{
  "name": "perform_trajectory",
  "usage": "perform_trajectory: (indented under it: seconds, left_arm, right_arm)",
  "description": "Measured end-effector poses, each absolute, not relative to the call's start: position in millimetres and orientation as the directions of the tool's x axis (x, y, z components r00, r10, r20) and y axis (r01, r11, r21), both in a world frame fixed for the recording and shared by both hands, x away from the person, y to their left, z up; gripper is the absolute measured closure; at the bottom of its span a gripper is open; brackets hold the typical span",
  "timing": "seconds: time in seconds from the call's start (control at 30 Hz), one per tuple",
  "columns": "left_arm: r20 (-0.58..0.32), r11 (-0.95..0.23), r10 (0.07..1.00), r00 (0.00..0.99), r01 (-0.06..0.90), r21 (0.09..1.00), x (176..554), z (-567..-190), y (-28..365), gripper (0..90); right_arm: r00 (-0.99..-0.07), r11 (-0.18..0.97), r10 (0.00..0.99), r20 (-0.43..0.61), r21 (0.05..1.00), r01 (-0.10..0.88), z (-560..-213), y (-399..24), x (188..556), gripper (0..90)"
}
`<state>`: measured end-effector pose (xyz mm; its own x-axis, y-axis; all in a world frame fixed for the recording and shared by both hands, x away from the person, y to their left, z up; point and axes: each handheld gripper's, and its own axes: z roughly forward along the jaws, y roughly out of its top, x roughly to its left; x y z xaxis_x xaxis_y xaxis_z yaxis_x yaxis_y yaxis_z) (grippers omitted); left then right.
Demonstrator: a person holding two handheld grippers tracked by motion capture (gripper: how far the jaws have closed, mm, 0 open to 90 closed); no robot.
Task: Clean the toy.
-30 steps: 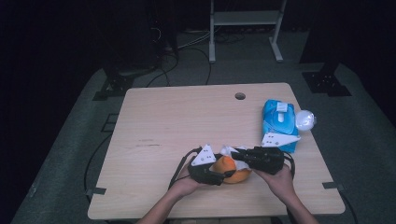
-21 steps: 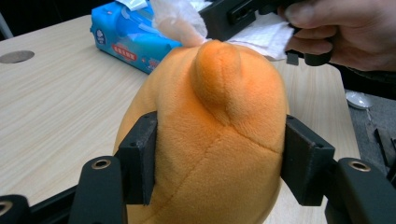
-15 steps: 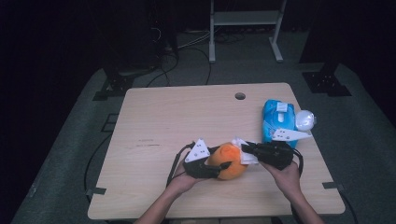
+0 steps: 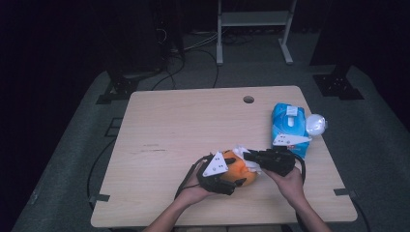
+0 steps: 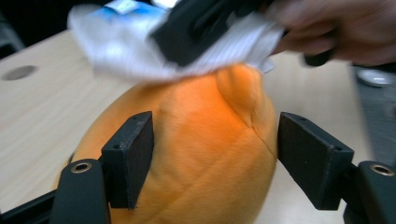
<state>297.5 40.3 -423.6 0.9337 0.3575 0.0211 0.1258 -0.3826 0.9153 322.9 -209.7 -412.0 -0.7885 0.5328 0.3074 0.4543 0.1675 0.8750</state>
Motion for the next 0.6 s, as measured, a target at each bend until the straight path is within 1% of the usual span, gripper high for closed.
perform_trajectory:
  seconds: [0.07, 0.13, 0.2, 0.27, 0.37, 0.47, 0.53, 0.6]
  left_arm:
    - [-0.027, -0.331, 0.375, 0.927, 0.161, 0.93, 303, -420, 47, 28.8]
    - [-0.036, -0.32, 0.4, 0.916, 0.177, 0.931, 308, -419, 51, 29.9]
    - [-0.068, -0.32, 0.394, 0.917, 0.206, 0.925, 311, -424, 53, 32.0]
    - [-0.082, -0.33, 0.374, 0.924, 0.215, 0.919, 309, -427, 52, 35.1]
    - [-0.088, -0.394, 0.302, 0.949, 0.209, 0.895, 304, -425, 49, 35.3]
    - [-0.103, -0.444, 0.228, 0.968, 0.198, 0.874, 300, -418, 49, 35.0]
    - [-0.106, -0.449, 0.212, 0.972, 0.193, 0.872, 300, -412, 49, 33.8]
    - [-0.099, -0.437, 0.224, 0.97, 0.19, 0.879, 302, -408, 48, 30.8]
  right_arm:
    - [-0.787, 0.166, 0.524, 0.325, 0.868, 0.469, -415, -212, 322, 81.3]
    - [-0.791, 0.183, 0.503, 0.347, 0.853, 0.489, -416, -214, 321, 81.3]
    - [-0.795, 0.192, 0.494, 0.353, 0.847, 0.496, -417, -215, 318, 81.3]
    - [-0.796, 0.198, 0.497, 0.346, 0.847, 0.492, -414, -217, 316, 81.3]
    - [-0.786, 0.188, 0.532, 0.315, 0.861, 0.472, -408, -225, 315, 81.2]
    - [-0.771, 0.201, 0.536, 0.343, 0.836, 0.511, -416, -230, 317, 81.2]
    - [-0.779, 0.231, 0.518, 0.353, 0.819, 0.525, -426, -228, 312, 81.2]
    - [-0.789, 0.235, 0.494, 0.366, 0.817, 0.527, -429, -227, 308, 81.2]
